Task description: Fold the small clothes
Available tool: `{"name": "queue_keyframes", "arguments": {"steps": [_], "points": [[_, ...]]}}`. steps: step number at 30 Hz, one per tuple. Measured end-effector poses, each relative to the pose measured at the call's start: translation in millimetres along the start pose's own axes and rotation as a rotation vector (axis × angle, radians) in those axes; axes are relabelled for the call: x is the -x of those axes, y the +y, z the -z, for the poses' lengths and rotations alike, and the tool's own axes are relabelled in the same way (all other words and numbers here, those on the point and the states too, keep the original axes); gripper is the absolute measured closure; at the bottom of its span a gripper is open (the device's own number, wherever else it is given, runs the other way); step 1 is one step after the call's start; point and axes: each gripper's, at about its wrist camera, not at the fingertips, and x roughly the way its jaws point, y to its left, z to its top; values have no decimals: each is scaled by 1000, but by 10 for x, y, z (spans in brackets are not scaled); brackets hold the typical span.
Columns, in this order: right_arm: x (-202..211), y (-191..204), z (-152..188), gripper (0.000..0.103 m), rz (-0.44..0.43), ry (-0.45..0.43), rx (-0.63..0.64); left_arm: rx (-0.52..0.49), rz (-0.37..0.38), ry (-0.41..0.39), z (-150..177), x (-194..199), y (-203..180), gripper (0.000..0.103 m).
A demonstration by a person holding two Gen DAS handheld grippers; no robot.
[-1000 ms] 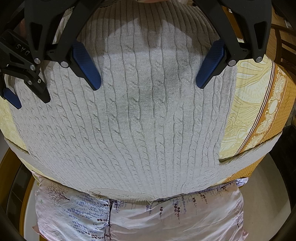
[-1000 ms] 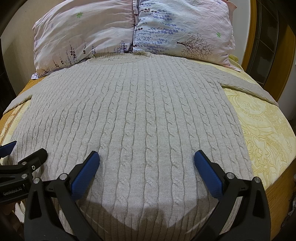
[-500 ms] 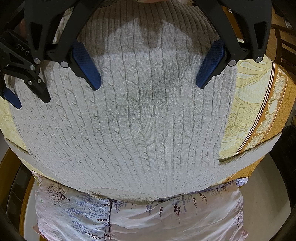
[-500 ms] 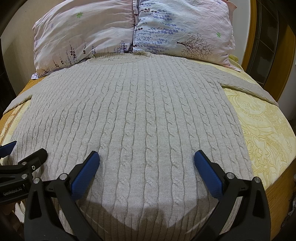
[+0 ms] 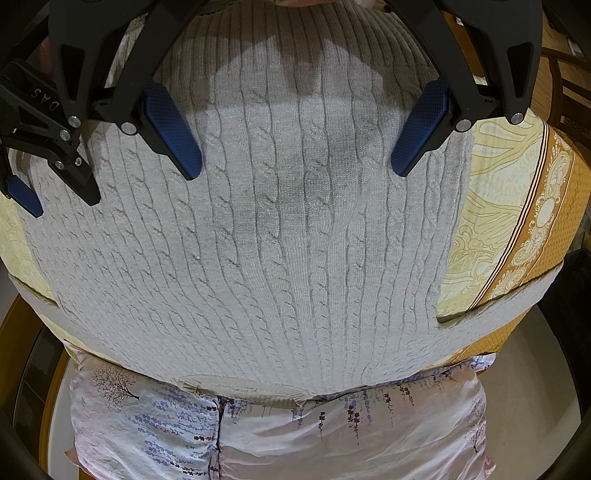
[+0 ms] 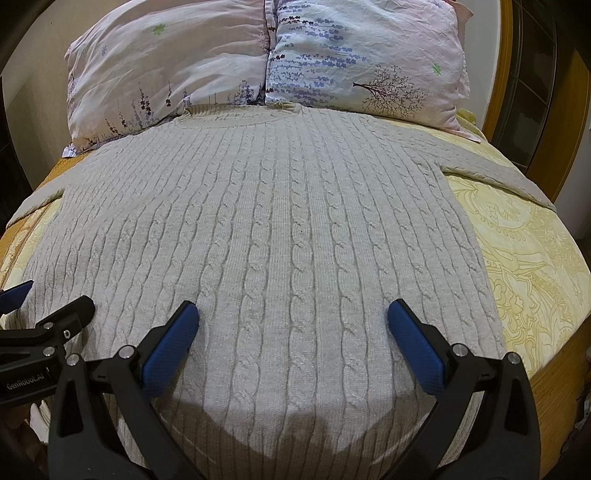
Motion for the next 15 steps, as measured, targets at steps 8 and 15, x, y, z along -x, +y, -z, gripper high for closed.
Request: {"name": "queue_keyframes", "arguments": {"steps": [8, 15], "points": [[-16, 4, 17, 2, -2, 1, -3, 0, 0, 0, 0, 0, 0, 1], [-26, 6, 34, 2, -6, 2, -2, 0, -1, 4, 0, -1, 0, 1]]}}
